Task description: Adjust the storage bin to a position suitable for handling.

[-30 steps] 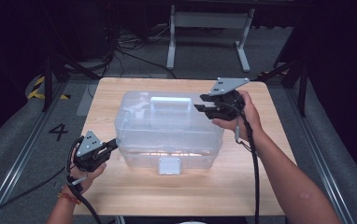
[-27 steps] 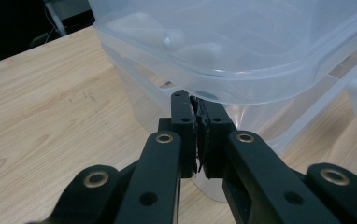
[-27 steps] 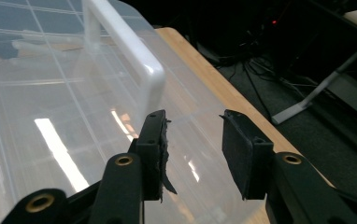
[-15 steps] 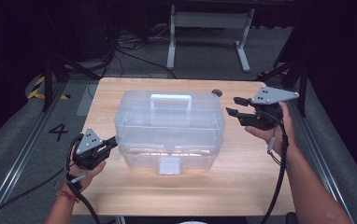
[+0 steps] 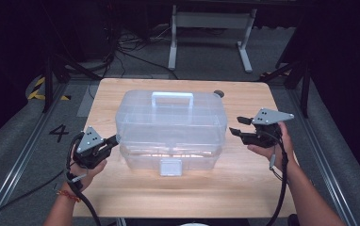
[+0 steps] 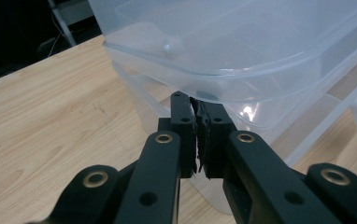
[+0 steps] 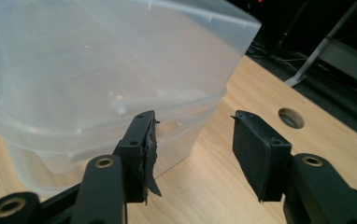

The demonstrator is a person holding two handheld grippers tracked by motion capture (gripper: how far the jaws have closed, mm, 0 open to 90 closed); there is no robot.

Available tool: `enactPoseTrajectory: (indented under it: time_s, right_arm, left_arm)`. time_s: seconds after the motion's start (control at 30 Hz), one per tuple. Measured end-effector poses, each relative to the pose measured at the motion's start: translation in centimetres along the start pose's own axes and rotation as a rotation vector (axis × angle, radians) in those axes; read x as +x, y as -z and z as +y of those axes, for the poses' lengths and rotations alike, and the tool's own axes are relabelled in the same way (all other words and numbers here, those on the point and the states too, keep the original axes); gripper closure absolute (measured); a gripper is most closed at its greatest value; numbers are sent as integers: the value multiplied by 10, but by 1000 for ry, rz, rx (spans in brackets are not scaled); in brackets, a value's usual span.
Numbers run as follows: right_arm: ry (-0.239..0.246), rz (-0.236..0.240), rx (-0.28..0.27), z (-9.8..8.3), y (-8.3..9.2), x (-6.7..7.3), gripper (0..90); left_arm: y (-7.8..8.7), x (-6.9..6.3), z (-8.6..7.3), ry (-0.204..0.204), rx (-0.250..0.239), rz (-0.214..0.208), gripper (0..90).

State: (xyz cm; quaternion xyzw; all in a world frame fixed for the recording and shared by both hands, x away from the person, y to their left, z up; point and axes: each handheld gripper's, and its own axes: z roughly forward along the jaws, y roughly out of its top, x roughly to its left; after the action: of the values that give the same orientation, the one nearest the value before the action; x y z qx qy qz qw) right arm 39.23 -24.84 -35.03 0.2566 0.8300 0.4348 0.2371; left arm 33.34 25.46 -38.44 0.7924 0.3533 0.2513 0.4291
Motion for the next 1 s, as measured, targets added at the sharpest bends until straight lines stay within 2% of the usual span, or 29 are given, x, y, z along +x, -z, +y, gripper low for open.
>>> enactPoseTrajectory:
  time_s: [0.4,0.6,0.73,0.83,1.0]
  right_arm:
    - [7,14,52,-25,-21,8,478]
    - [7,28,5,-25,-25,14,471]
    - [6,28,-54,-23,-26,17,471]
    - [4,19,-56,-23,-26,18,471]
    - [-4,17,-89,-24,-26,18,471]
  left_arm:
    - [1,1,4,-8,-1,3,863]
    - [1,2,4,-9,0,1,863]
    - [1,2,4,-10,-1,-2,862]
    - [0,1,4,-10,0,-4,857]
    - [0,2,6,-14,-5,-4,849]
